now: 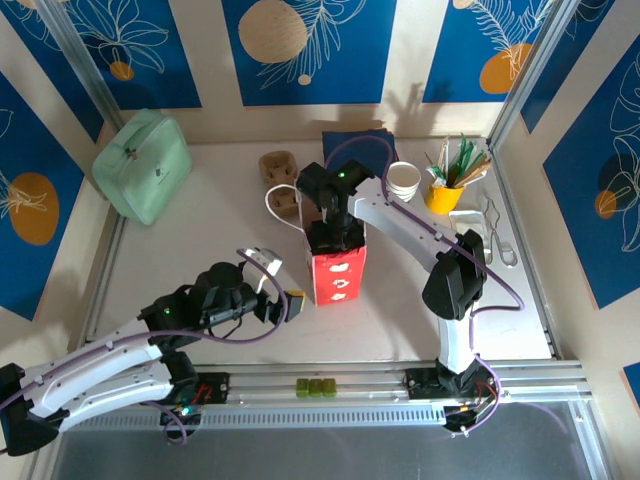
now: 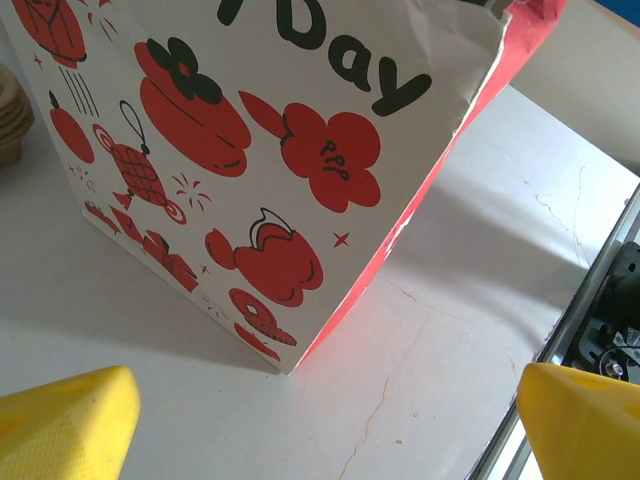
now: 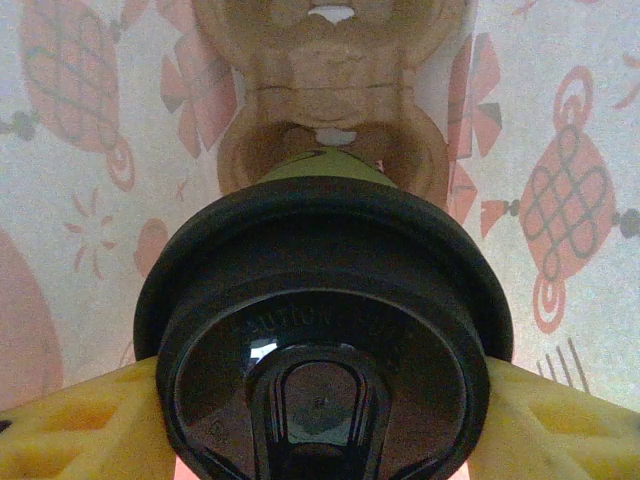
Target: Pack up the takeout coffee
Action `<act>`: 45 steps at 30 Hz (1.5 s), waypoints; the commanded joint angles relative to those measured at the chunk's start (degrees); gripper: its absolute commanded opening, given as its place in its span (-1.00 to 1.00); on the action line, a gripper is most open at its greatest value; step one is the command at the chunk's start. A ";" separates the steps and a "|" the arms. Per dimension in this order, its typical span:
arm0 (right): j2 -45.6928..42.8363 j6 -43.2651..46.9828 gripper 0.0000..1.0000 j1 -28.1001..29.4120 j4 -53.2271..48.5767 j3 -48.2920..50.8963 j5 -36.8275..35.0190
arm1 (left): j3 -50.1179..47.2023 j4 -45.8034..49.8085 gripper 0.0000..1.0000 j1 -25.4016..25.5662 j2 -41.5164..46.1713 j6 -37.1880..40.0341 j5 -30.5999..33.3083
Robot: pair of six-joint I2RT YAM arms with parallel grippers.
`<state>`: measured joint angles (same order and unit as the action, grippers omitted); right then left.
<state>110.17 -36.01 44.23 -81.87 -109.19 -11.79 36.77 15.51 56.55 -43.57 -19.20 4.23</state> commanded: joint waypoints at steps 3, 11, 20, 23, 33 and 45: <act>0.92 0.23 0.27 0.25 -1.85 -1.65 0.28 | -0.41 -0.21 0.93 0.40 0.56 -0.60 0.91; 1.08 -0.08 0.27 0.24 -1.41 -1.38 -0.23 | -0.47 0.13 0.93 0.40 0.90 -0.66 1.13; 1.25 -0.36 0.27 0.00 -0.31 -1.56 -1.30 | -0.45 0.42 0.93 0.33 1.46 -0.66 1.31; 1.50 -0.94 0.27 -0.13 -0.49 -1.58 -1.64 | -0.41 0.49 0.93 0.37 1.55 -0.57 1.38; 2.16 -2.14 0.27 -0.11 0.65 -1.29 -1.61 | -0.38 0.34 0.93 0.40 1.20 -0.22 1.34; 2.32 -2.31 0.27 0.33 2.37 0.55 -0.68 | -0.96 0.56 0.93 0.40 1.91 -0.66 1.48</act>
<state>111.92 -37.19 44.23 -80.03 -109.36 -13.26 36.45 15.70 56.55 -42.78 -19.22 4.86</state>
